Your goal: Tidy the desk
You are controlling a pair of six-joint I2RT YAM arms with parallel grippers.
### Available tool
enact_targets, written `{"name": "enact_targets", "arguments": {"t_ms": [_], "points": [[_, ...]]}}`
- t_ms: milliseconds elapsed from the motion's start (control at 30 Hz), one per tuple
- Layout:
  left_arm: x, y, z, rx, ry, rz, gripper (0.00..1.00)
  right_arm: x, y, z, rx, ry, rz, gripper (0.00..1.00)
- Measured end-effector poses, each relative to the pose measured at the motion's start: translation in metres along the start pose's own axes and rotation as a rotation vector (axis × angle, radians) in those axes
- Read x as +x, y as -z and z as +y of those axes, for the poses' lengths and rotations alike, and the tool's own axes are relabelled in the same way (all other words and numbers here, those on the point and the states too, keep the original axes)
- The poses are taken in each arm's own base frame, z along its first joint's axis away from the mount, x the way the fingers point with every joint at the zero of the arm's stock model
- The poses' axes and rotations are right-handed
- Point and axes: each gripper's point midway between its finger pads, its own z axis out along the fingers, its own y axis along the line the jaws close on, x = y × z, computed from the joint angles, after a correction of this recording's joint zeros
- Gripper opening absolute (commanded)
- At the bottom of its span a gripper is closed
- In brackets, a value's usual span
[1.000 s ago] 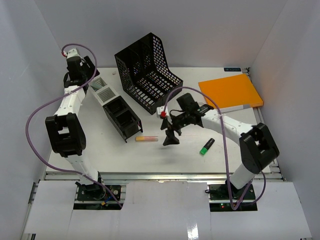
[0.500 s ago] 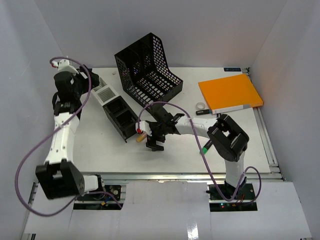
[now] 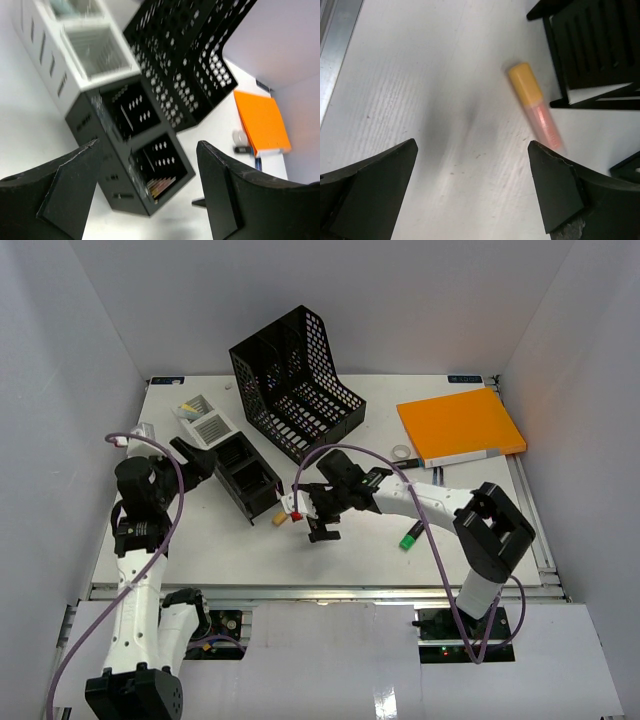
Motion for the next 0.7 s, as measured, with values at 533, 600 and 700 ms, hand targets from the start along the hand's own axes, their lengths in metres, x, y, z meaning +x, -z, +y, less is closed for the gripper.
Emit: {"name": "enact_targets", "arguments": {"t_ms": [533,600,700], "points": [[0.048,0.023,0.001,0.020,0.164,0.109,0.86,0.043,-0.054,-0.058,-0.138,0.089,0.039,0.73],[0.049,0.023,0.001,0.018,0.168,0.113,0.86,0.046,-0.051,-0.062,-0.133,0.083,0.040,0.60],[0.049,0.024,0.000,0.020,0.175,0.113,0.86,0.051,-0.050,-0.062,-0.145,0.066,0.044,0.42]]}}
